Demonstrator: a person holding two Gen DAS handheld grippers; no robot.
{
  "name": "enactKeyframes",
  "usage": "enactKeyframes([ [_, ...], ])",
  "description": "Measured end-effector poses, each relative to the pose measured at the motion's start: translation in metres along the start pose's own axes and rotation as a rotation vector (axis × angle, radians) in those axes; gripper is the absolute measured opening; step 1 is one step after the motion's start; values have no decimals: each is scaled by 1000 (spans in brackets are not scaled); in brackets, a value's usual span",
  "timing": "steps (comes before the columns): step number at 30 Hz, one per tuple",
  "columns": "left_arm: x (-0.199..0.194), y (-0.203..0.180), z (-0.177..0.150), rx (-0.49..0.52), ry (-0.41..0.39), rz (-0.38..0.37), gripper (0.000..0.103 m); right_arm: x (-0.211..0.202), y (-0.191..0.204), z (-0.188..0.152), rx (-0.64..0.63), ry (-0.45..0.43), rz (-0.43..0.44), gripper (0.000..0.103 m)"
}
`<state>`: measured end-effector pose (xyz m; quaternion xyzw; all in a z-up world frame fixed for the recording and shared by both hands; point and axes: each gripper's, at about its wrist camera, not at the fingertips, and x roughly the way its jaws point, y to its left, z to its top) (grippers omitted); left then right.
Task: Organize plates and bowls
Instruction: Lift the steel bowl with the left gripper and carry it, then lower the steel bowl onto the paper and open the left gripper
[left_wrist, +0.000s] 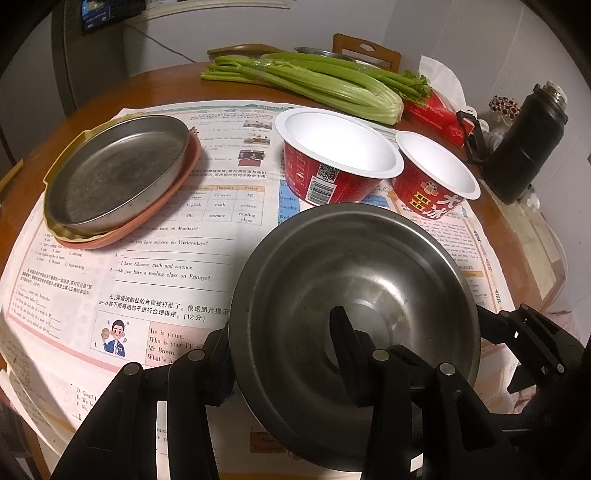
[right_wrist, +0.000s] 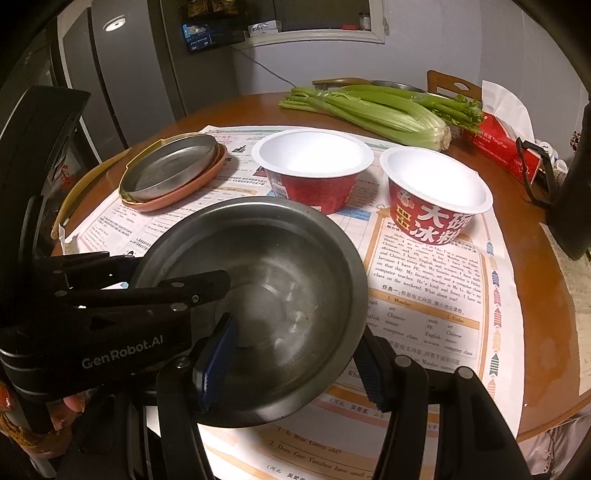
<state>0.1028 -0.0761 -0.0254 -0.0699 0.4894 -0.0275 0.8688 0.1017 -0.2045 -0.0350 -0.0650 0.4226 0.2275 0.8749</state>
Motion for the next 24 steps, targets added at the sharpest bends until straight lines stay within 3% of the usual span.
enactKeyframes([
  [15, -21, 7, 7, -15, -56, 21, 47, -11, -8, 3, 31, -34, 14, 61],
  [24, -40, 11, 10, -15, -106, 28, 47, -44, -16, 7, 56, -166, 1, 61],
])
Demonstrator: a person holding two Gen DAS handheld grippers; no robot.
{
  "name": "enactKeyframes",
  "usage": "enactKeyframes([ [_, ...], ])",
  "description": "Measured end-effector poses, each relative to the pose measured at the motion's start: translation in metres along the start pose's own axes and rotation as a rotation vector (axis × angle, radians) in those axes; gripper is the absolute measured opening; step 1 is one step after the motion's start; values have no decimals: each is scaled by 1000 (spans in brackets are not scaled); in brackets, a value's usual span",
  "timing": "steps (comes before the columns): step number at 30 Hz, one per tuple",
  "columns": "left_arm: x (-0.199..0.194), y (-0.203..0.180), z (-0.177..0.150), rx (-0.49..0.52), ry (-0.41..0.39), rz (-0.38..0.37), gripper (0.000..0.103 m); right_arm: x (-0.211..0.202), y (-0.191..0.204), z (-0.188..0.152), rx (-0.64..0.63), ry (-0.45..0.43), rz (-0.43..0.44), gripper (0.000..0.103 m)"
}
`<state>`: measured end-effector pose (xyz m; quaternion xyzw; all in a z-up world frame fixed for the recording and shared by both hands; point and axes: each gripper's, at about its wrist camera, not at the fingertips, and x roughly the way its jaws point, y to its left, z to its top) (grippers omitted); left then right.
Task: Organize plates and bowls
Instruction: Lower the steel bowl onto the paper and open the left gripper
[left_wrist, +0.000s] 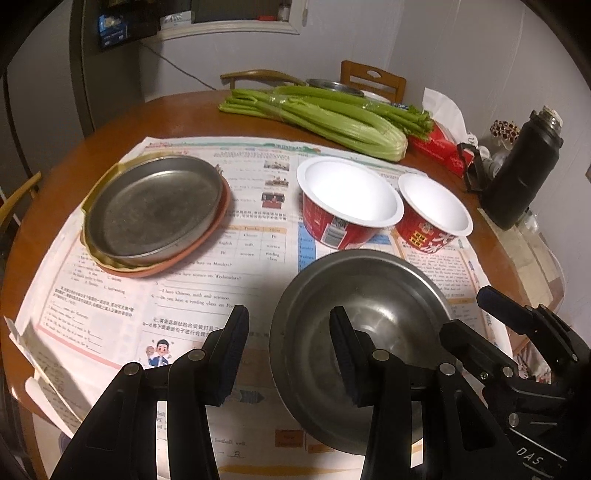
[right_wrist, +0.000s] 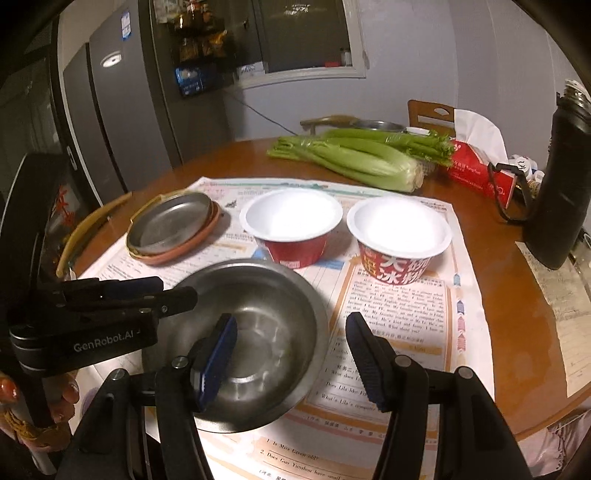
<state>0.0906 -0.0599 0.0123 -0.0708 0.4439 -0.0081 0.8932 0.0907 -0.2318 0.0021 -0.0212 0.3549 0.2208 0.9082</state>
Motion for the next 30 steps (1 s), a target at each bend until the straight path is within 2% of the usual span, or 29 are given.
enactKeyframes([
  [8, -8, -2, 9, 7, -27, -5, 47, -10, 1, 13, 31, -43, 45, 61],
  [14, -8, -4, 23, 25, -42, -20, 47, -9, -7, 27, 82, -43, 92, 63],
  [26, 21, 4, 75, 24, -44, -51, 47, 44, -27, 61, 240, 77, 171, 64],
  [30, 37, 6, 96, 18, -30, -74, 47, 63, -29, 66, 254, 112, 145, 64],
])
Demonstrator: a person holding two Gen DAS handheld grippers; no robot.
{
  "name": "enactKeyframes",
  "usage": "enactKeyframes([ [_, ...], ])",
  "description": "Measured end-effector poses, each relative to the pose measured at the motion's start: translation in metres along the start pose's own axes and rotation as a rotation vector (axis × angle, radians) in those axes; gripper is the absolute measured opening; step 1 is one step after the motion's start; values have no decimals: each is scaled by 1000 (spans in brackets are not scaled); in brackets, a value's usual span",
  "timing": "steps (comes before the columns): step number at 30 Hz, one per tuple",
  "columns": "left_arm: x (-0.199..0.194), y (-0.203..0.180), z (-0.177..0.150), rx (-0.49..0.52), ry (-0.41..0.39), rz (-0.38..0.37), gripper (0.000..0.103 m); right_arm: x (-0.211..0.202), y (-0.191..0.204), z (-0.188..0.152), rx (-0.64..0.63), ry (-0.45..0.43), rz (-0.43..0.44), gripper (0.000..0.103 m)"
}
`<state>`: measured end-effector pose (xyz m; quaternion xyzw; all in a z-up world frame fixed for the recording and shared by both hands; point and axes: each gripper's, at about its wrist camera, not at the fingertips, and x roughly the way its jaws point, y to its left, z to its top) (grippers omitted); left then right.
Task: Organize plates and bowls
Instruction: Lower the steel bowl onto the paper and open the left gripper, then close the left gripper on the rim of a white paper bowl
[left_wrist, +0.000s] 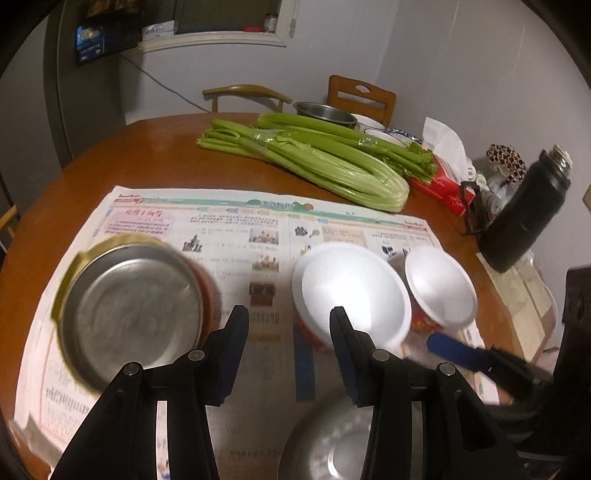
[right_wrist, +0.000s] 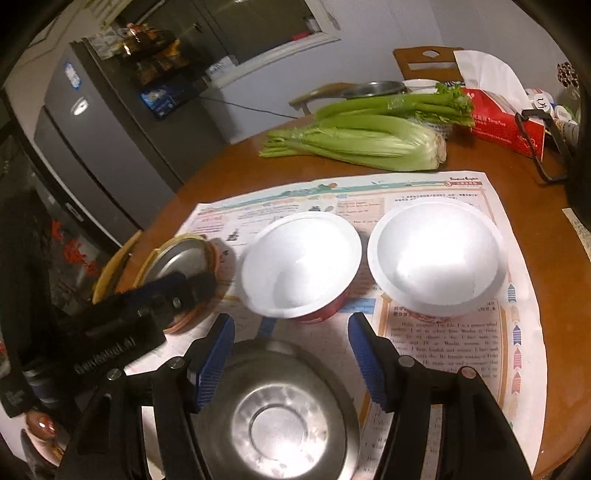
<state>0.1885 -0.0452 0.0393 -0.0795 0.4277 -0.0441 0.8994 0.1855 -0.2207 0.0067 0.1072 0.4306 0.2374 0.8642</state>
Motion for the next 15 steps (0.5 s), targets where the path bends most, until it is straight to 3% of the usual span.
enactKeyframes([
  [8, 38, -7, 27, 11, 57, -20, 47, 26, -9, 12, 36, 26, -34, 64],
  [15, 66, -8, 29, 11, 110, -27, 47, 37, -5, 17, 5, 38, -44, 64],
])
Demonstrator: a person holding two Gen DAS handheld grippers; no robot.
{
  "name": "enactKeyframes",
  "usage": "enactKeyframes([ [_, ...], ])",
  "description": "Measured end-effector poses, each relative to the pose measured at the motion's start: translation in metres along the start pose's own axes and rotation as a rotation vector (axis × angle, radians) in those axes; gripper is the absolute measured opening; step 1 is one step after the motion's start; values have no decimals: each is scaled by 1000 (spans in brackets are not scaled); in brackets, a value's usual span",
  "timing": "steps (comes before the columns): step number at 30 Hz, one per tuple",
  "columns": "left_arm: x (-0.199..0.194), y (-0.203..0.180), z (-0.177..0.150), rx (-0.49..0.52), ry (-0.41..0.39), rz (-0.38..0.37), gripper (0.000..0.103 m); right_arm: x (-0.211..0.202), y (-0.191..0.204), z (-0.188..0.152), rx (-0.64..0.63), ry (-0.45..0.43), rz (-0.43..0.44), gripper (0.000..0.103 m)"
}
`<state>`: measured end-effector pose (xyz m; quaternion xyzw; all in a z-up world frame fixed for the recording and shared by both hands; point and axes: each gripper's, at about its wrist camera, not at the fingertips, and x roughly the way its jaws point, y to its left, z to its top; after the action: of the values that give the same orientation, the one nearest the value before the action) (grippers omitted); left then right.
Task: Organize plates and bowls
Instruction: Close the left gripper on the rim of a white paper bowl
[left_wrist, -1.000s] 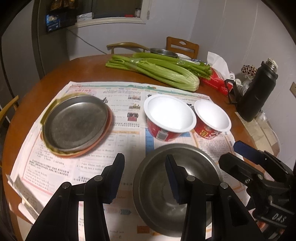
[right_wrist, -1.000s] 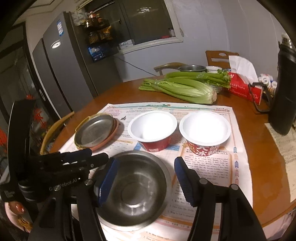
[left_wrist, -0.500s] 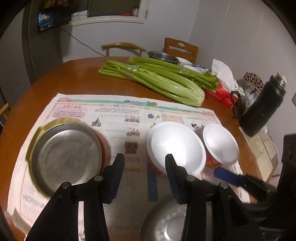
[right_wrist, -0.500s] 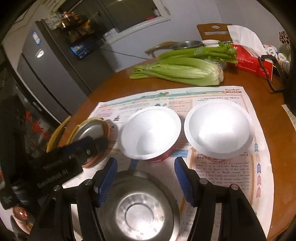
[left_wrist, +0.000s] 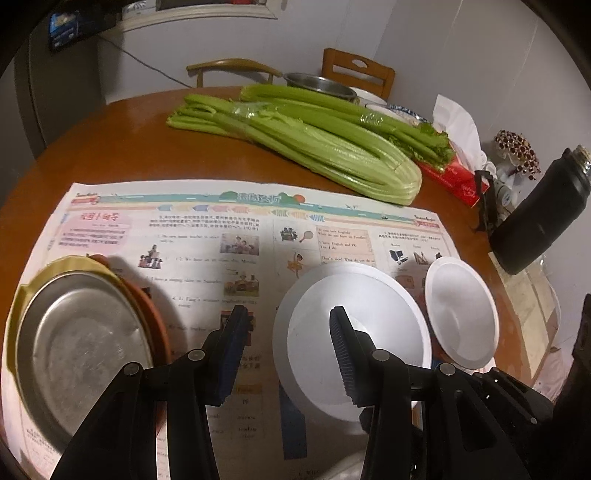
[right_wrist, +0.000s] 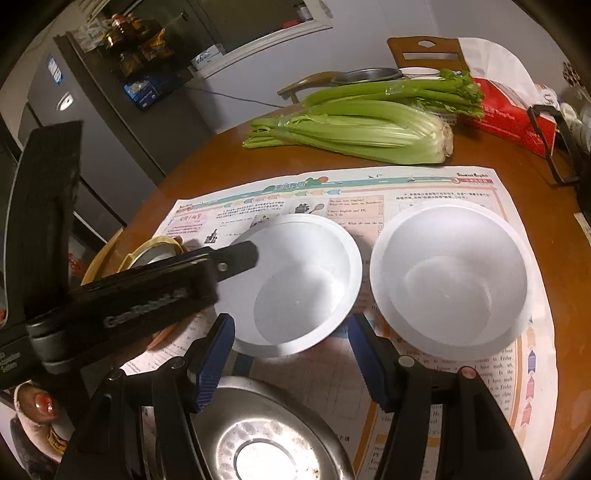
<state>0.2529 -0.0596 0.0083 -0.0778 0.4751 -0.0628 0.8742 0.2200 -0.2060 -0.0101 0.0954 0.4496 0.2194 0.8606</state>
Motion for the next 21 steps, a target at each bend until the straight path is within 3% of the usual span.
enactKeyframes([
  [7, 15, 2, -2, 8, 30, -27, 47, 6, 4, 2, -13, -2, -3, 64],
  [10, 22, 4, -4, -3, 55, -65, 41, 9, 7, 2, -33, -4, -14, 61],
  [21, 1, 2, -6, -3, 11, -78, 39, 0, 27, 0, -126, -50, -41, 59],
])
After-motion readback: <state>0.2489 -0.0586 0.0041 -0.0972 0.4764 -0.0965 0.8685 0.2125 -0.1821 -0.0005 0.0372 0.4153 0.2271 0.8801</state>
